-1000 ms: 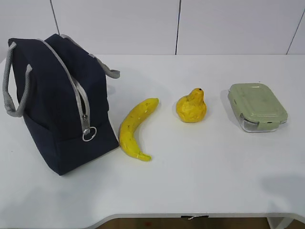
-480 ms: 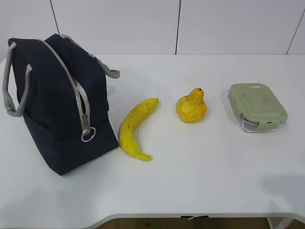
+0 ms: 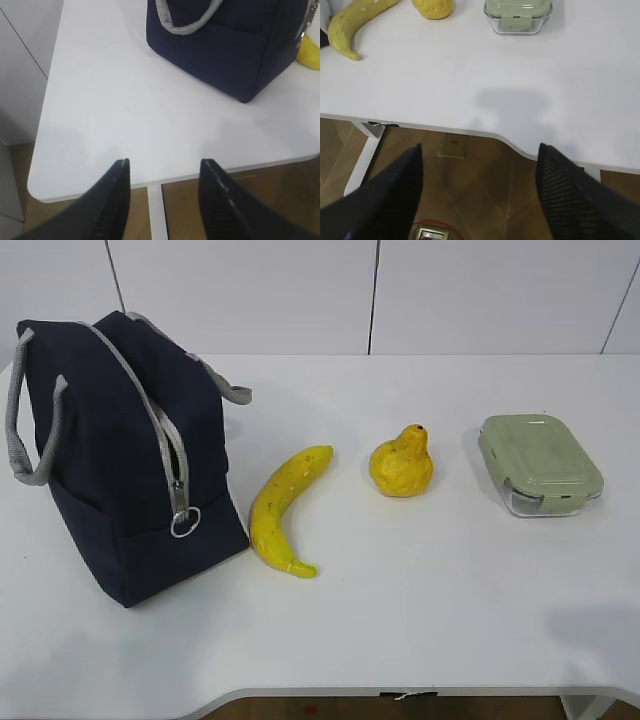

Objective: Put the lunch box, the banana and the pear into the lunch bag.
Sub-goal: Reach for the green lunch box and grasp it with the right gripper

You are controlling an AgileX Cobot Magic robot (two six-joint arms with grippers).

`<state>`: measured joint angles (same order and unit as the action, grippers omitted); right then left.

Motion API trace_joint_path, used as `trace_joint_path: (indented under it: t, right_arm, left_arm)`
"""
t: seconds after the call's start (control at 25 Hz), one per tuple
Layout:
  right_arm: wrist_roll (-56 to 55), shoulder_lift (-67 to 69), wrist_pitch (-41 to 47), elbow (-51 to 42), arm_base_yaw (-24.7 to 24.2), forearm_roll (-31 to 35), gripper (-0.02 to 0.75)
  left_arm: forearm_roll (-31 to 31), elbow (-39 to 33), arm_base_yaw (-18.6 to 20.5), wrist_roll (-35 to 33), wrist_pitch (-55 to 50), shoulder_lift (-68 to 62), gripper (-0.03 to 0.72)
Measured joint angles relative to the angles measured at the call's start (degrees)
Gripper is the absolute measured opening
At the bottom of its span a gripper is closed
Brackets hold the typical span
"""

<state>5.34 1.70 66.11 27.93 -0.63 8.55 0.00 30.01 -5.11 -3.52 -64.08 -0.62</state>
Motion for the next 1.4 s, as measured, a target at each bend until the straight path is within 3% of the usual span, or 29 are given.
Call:
trace_joint_path:
  t: [0.6,0.92,1.4]
  right_arm:
    - [0.0,8.0,-1.9,0.6,0.0,0.0,0.557]
    - [0.0,22.7,-10.3,6.9,0.0,2.1,0.555]
    - [4.2,49.5,-11.4,21.3,0.0,2.2,0.554]
  left_arm:
    - [0.0,0.0,0.0,0.0,0.0,0.0,0.34]
    - [0.0,0.0,0.0,0.0,0.0,0.0,0.34]
    - [0.3,0.0,0.0,0.0,0.0,0.0,0.34]
